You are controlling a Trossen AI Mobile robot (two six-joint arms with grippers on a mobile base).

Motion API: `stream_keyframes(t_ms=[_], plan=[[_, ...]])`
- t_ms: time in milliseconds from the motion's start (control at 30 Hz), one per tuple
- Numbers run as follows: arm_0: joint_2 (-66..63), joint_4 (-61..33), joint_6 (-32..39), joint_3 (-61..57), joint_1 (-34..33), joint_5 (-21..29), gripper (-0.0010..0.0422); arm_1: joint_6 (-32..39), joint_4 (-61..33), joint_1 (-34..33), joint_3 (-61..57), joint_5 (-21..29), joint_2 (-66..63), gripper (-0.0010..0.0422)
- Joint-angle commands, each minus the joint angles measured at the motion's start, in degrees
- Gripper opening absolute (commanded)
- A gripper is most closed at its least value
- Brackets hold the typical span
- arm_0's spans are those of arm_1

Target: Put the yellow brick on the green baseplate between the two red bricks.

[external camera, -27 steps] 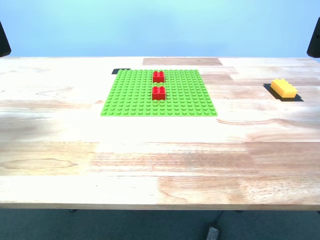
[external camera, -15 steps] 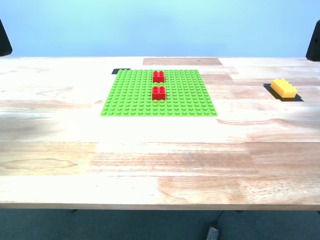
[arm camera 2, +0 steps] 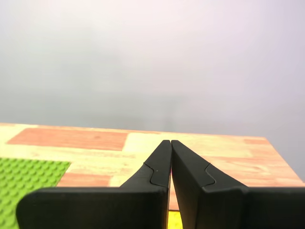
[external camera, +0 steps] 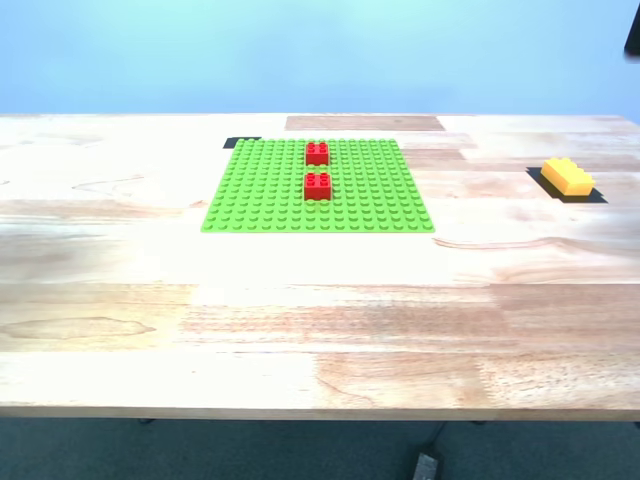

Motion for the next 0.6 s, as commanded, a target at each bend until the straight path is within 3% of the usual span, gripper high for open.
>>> stream_keyframes(t_ms=[33,167,333,467,600], plan=[[5.1,-5.1,0.3,6.0,0.0,6.4,0.0,0.9,-9.2,0.0,8.1,1.0,3.7,0.0],[13.4,-16.0,6.1,15.7,0.0,16.4,0.0,1.0,-23.5,-0.1,20.0,1.1,10.5,0.0],[22.9,-32.6,16.8,28.7,0.0,22.9,0.0,0.6,-38.5,-2.2,33.0,1.2,20.5,0.0],[28.0,-43.3,21.7,36.5,0.0,22.4,0.0,-1.1,-47.2,-4.9,40.6,0.2,28.1,0.0],[30.2,-48.2,22.7,41.0,0.0,22.7,0.0,-4.8,-59.2,-7.5,48.8,-5.7,35.9,0.0]])
